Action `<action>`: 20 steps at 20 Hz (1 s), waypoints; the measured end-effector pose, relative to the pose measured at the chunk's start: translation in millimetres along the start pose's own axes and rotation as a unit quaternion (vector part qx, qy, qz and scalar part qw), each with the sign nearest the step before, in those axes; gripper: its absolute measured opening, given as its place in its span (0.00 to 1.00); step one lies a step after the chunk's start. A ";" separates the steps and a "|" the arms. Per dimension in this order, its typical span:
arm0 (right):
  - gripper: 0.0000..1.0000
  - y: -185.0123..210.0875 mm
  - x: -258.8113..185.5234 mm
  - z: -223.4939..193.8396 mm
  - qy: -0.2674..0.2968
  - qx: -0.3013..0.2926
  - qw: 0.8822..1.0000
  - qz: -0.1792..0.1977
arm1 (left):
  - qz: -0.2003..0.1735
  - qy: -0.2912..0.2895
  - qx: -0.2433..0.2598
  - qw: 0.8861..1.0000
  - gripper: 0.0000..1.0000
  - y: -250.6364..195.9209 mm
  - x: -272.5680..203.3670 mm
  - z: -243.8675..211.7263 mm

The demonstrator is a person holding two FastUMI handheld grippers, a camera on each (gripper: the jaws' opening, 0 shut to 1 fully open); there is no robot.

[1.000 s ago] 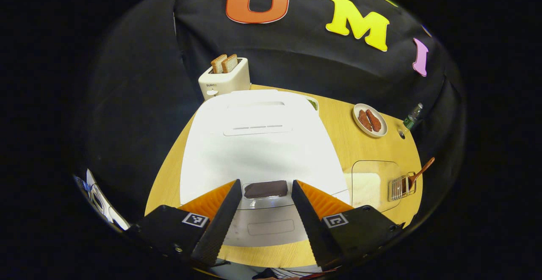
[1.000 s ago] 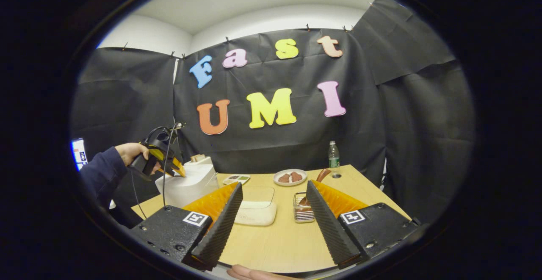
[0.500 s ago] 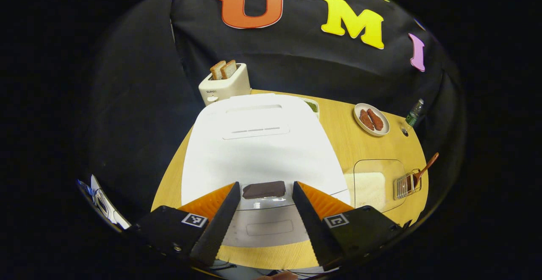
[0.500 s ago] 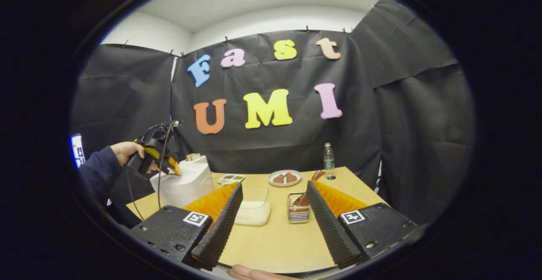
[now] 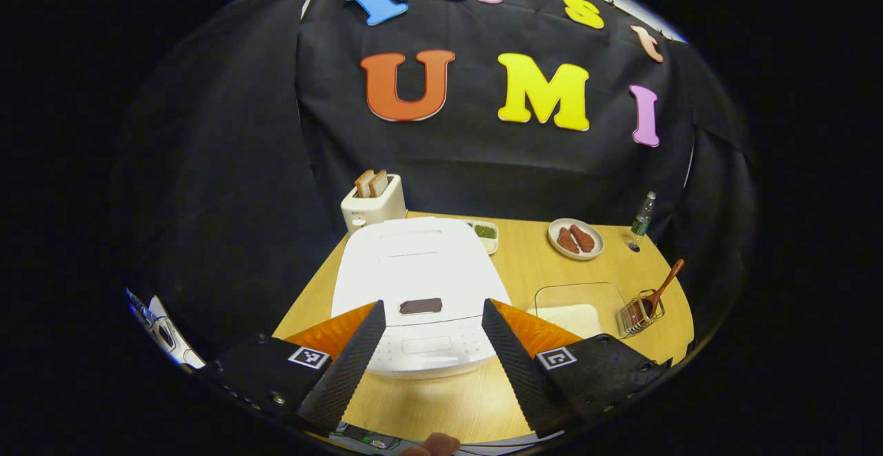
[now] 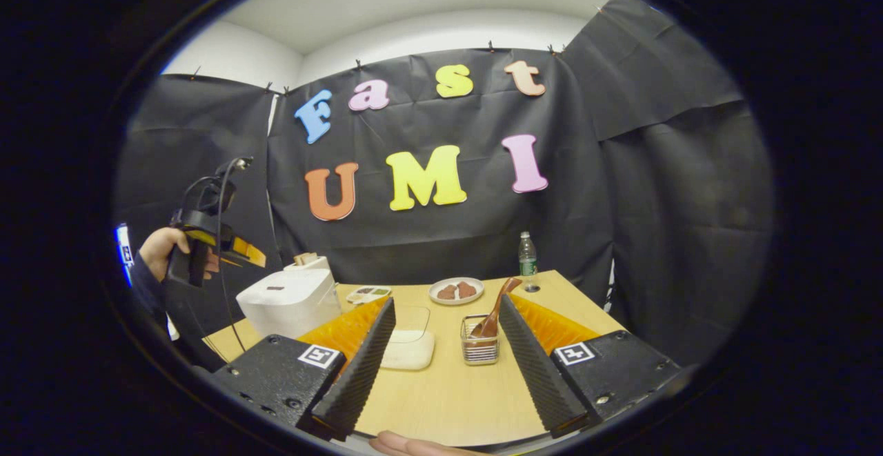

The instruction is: Close the left gripper, press the button to open the rice cooker; take a wooden spoon from the chopstick holder with the right hand, scoop a spoonful of rice and pour it into the rice cooker, then put the wooden spoon back into the chopstick holder.

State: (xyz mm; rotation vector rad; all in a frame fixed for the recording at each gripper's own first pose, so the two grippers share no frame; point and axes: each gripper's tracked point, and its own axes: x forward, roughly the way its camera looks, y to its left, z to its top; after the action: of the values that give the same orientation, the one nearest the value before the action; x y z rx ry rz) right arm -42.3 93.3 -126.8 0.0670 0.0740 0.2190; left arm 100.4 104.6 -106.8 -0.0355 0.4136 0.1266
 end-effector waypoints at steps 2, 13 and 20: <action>0.98 3.6 1.5 2.8 -0.003 -0.003 1.000 0.000 | 0.004 -0.058 0.006 0.998 0.94 -4.7 -27.2 10.2; 0.98 14.5 -14.3 25.7 -0.035 -0.036 0.999 -0.013 | -0.041 -0.210 0.009 0.977 0.94 -48.7 -143.8 12.4; 0.98 14.2 -27.3 35.0 -0.052 -0.044 0.998 -0.019 | -0.063 -0.234 0.029 0.970 0.94 -78.2 -167.6 -18.5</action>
State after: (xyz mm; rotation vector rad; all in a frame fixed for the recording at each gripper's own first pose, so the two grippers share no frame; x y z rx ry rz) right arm -69.1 99.1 -89.2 -0.0110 -0.0378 0.1806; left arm -48.9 6.7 -55.5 0.0262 -0.0584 -0.0041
